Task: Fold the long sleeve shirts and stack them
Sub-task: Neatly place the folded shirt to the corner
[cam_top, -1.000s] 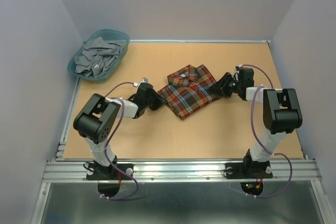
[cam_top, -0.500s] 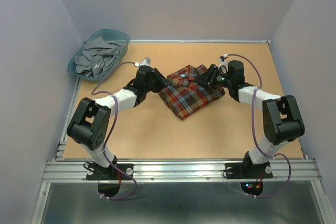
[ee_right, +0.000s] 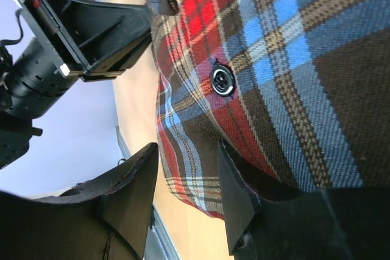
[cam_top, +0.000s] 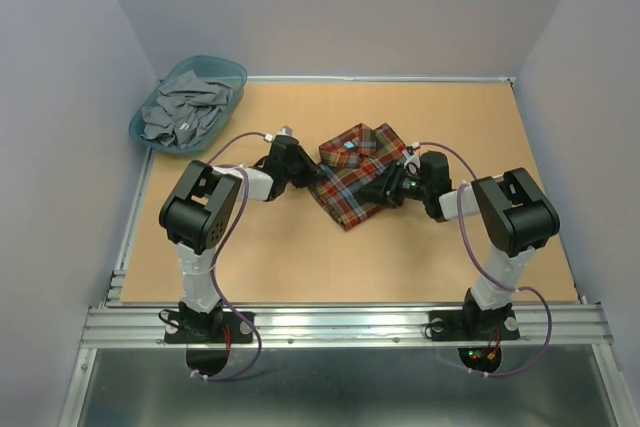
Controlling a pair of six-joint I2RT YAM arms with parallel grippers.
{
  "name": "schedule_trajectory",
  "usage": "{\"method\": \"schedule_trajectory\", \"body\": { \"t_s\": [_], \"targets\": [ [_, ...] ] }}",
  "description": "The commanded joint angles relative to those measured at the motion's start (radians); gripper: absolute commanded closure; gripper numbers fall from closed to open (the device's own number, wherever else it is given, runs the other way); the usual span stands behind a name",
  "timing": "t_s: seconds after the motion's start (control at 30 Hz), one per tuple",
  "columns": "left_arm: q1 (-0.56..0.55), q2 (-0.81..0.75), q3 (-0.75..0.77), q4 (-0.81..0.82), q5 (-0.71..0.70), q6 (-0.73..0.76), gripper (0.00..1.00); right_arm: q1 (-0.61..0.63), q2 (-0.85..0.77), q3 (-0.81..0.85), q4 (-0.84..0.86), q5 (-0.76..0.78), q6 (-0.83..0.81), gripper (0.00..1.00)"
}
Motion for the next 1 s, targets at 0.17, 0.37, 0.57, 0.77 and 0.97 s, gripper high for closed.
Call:
{"method": "schedule_trajectory", "body": {
  "t_s": [0.17,0.37,0.57,0.77,0.97],
  "targets": [
    [0.028,-0.158,-0.063,-0.099,-0.072,0.072,0.66,-0.012,-0.187,-0.007,-0.054,0.102,-0.046,0.4],
    [0.04,-0.376,-0.012,-0.288,-0.207,0.207,0.39,-0.026,-0.381,0.04,-0.341,0.304,-0.117,0.18],
    [0.051,-0.643,-0.021,-0.438,-0.365,0.356,0.25,-0.034,-0.491,-0.071,-0.393,0.358,0.009,0.0],
    [0.051,-0.953,-0.171,-0.529,-0.543,0.448,0.12,-0.035,-0.579,-0.219,-0.396,0.455,0.115,0.0],
    [0.051,-1.224,-0.331,-0.575,-0.679,0.482,0.11,-0.034,-0.483,-0.292,-0.204,0.475,0.227,0.1]
  ]
}}
